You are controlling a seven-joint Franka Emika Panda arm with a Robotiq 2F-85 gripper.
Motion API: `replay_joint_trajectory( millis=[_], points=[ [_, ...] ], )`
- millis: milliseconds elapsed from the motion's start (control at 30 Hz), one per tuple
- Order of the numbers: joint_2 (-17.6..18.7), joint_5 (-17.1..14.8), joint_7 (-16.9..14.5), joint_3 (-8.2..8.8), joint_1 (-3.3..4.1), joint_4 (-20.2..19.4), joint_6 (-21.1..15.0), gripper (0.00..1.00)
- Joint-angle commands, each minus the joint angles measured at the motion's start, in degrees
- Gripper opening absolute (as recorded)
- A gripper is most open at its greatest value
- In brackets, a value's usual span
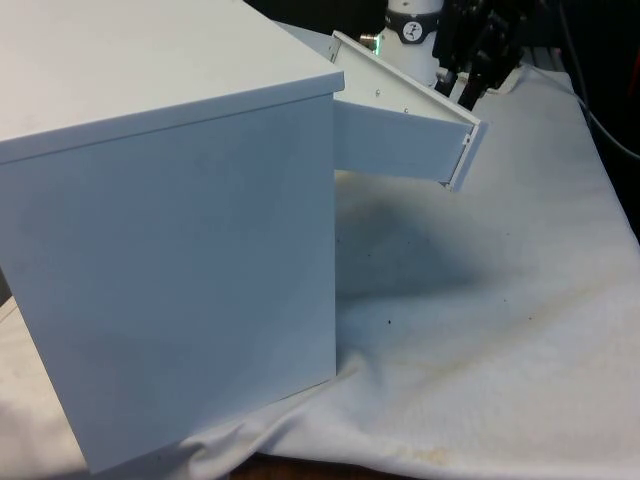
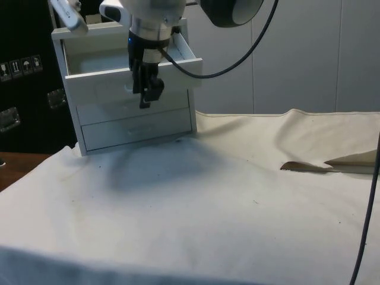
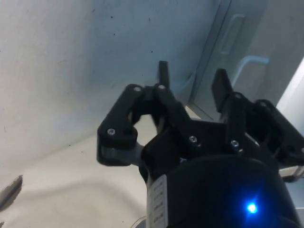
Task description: Open the drawer, then close it.
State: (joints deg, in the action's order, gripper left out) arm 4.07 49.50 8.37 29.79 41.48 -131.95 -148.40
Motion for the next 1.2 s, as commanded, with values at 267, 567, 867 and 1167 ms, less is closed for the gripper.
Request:
replay_joint_trajectory(
  millis=[267,567,867,1167],
  points=[
    [-0.40,0.40,-0.46,0.29,-0.23,0.11,0.23,0.00],
    [-1.83,0.74,-3.27,2.12,-0.52,0.63,1.72,0.00],
    [-1.89,1.09,-4.93,3.61,-0.63,1.43,2.12,0.00],
    [-0.23,0.46,-5.04,3.90,-0.69,2.86,2.06,0.00]
  ],
)
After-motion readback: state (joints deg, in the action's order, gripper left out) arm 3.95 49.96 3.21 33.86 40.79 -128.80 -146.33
